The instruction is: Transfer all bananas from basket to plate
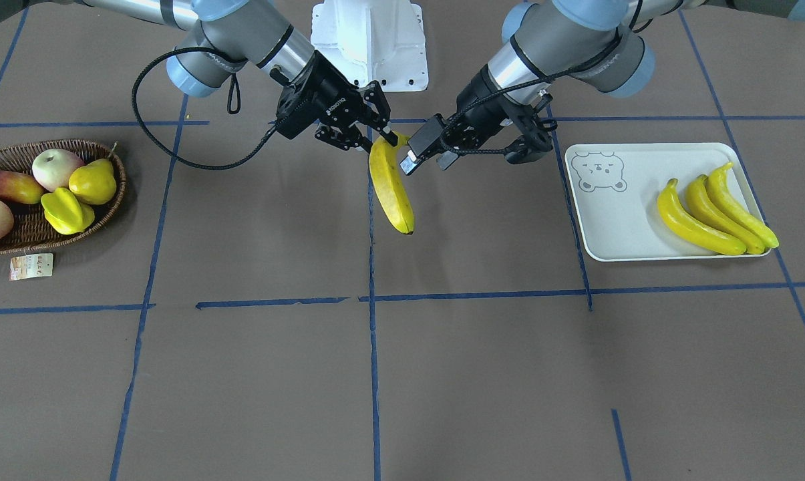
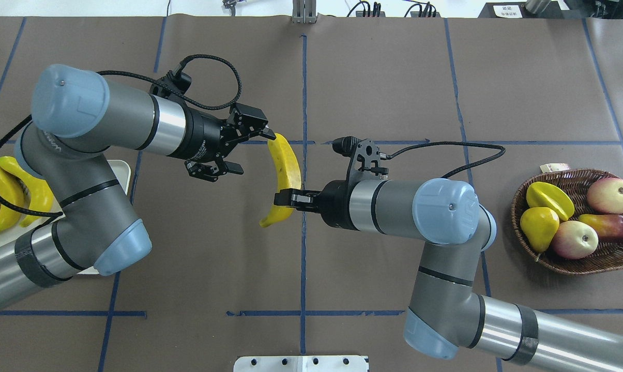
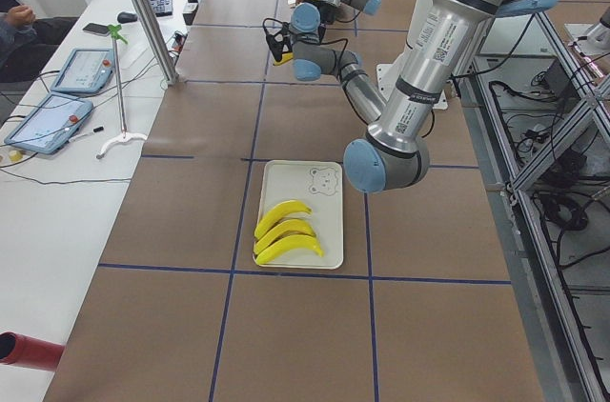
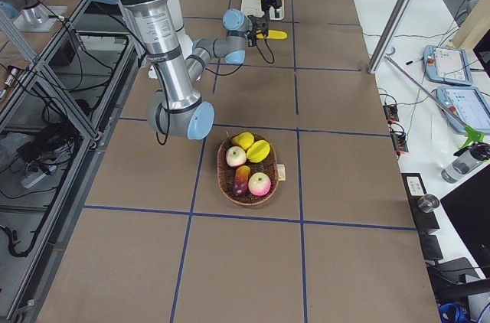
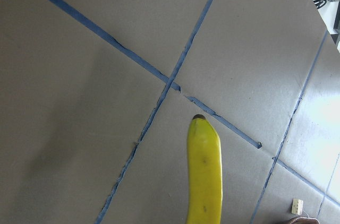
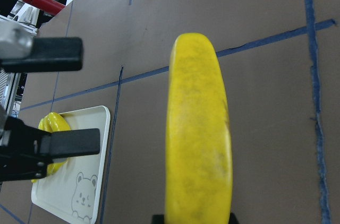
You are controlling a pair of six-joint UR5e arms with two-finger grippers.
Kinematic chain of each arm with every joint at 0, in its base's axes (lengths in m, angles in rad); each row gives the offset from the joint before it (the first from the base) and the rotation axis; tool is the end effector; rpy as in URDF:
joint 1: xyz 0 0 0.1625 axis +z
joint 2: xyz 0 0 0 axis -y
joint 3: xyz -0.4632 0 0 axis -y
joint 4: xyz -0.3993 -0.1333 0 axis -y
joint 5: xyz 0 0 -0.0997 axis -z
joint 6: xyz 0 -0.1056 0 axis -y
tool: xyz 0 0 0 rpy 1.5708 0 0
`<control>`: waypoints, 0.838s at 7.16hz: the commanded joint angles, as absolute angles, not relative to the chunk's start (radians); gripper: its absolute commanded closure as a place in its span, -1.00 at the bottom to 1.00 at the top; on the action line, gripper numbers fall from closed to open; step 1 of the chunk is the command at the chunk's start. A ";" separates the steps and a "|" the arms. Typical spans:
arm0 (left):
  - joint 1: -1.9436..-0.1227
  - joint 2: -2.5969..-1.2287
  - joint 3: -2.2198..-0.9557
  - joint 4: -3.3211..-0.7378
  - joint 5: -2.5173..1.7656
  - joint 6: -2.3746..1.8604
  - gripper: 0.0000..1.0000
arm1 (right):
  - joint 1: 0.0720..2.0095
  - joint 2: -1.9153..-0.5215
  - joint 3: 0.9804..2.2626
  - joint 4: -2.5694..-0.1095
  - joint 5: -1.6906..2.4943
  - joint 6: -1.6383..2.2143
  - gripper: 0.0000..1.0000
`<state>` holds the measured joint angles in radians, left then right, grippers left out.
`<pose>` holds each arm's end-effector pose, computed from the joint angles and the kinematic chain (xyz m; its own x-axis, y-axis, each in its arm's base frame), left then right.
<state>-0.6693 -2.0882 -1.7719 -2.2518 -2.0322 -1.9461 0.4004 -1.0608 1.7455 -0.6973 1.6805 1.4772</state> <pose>0.4483 -0.4647 0.2201 0.0468 -0.4556 -0.8890 0.2458 0.8678 -0.4318 -0.5434 -0.3622 0.2159 0.0383 -0.0846 0.9957 -0.2843 0.9543 0.0921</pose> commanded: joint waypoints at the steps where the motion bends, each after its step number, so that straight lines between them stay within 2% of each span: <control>1: -0.640 -2.108 -1.724 -2.252 -2.029 -1.951 -0.99 | 0.391 -1.046 1.749 -0.698 1.677 1.477 0.93; 3: -0.635 -2.125 -1.686 -2.253 -2.028 -1.951 -0.98 | 0.384 -1.046 1.753 -0.696 1.663 1.479 0.93; 4: -0.632 -2.131 -1.683 -2.247 -2.019 -1.953 -0.84 | 0.371 -1.046 1.753 -0.695 1.646 1.477 0.92; 5: -0.630 -2.134 -1.683 -2.247 -2.000 -1.953 -0.56 | 0.364 -1.046 1.753 -0.695 1.637 1.477 0.91; 6: -0.630 -2.135 -1.683 -2.249 -2.000 -1.954 -0.15 | 0.359 -1.046 1.752 -0.695 1.635 1.477 0.83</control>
<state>-0.6315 -2.1322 -1.6841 -2.2483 -2.0073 -1.9530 0.3665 -1.0462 1.7529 -0.6951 1.6418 1.4774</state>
